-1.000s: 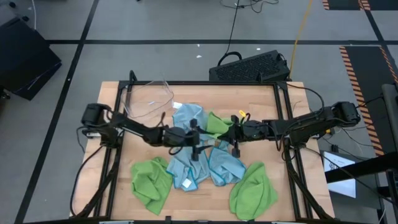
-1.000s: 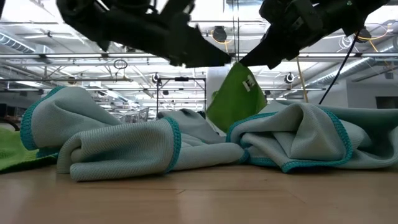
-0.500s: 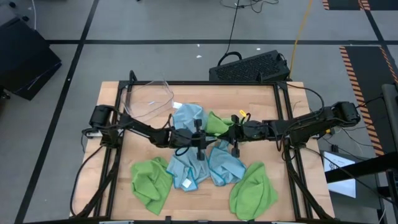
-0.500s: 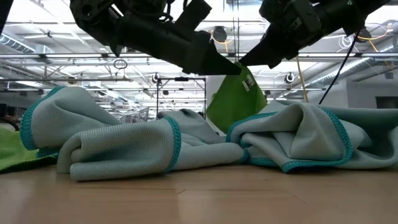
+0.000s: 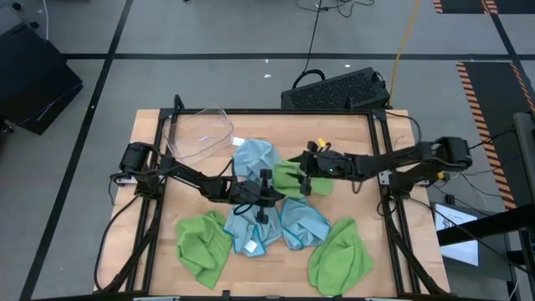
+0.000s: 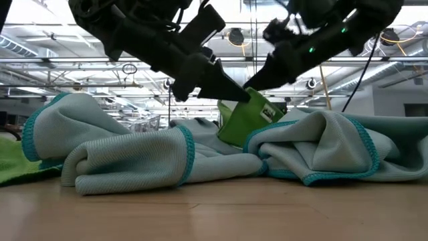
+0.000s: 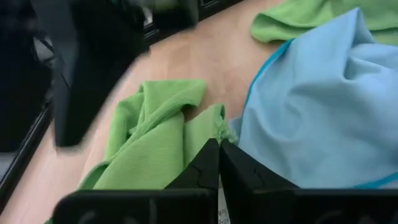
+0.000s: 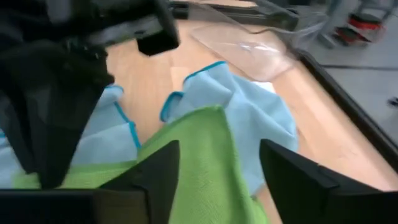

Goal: Fold microfiber towels
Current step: Fold the top right green microfiber cloth

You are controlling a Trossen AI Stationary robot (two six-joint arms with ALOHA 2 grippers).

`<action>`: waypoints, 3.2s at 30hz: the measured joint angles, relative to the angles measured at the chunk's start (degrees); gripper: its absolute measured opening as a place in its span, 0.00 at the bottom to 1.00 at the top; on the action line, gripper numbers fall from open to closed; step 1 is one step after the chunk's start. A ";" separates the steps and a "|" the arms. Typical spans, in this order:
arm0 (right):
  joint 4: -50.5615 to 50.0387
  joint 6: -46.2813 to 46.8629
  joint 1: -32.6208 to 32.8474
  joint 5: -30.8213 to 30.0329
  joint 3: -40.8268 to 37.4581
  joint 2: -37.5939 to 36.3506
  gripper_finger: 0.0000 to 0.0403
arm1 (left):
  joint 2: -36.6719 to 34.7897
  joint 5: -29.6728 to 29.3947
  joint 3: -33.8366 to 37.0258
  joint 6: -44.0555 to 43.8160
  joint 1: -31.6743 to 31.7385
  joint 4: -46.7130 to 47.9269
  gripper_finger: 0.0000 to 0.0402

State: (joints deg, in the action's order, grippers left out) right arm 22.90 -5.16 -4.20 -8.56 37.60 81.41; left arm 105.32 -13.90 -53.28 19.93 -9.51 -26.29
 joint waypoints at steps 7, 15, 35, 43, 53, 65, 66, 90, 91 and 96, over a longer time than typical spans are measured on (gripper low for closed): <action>6.70 -1.82 -6.60 11.75 3.18 7.20 0.61 | 0.00 0.40 0.00 1.22 -0.92 1.39 0.03; 0.94 -7.59 -10.00 22.45 10.83 13.26 0.53 | 0.00 0.47 0.00 1.39 -1.13 2.23 0.02; -2.14 -15.30 -11.96 32.26 12.92 15.15 0.02 | 0.00 0.51 0.00 2.33 -1.03 3.18 0.01; -19.76 -13.44 -9.37 16.14 12.90 0.92 0.01 | -6.99 -1.19 0.07 2.22 -2.96 14.30 0.02; -35.74 -4.08 0.73 -2.90 12.91 -18.48 0.01 | -17.60 -8.44 0.03 6.98 -5.04 22.49 0.01; -38.34 -2.44 13.16 -22.19 12.85 -28.84 0.01 | -28.09 -20.18 0.14 19.13 -4.27 25.38 0.01; -38.96 -2.70 14.23 -24.33 12.85 -29.51 0.01 | -28.64 -20.13 -0.12 19.20 -4.29 25.43 0.02; -50.16 2.90 20.06 -63.15 12.85 -33.65 0.01 | -36.03 -16.05 0.02 18.03 12.80 23.82 0.02; -49.02 2.37 20.08 -62.08 12.85 -33.67 0.01 | -36.11 -13.50 0.02 16.89 12.66 23.27 0.03; -42.75 -0.94 21.93 -52.35 12.85 -33.60 0.01 | -36.92 4.20 0.00 18.05 7.94 20.97 0.02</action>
State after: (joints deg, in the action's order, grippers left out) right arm -19.85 -6.10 17.73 -60.91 50.46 47.81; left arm 68.40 -9.70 -53.28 37.98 -1.56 -5.32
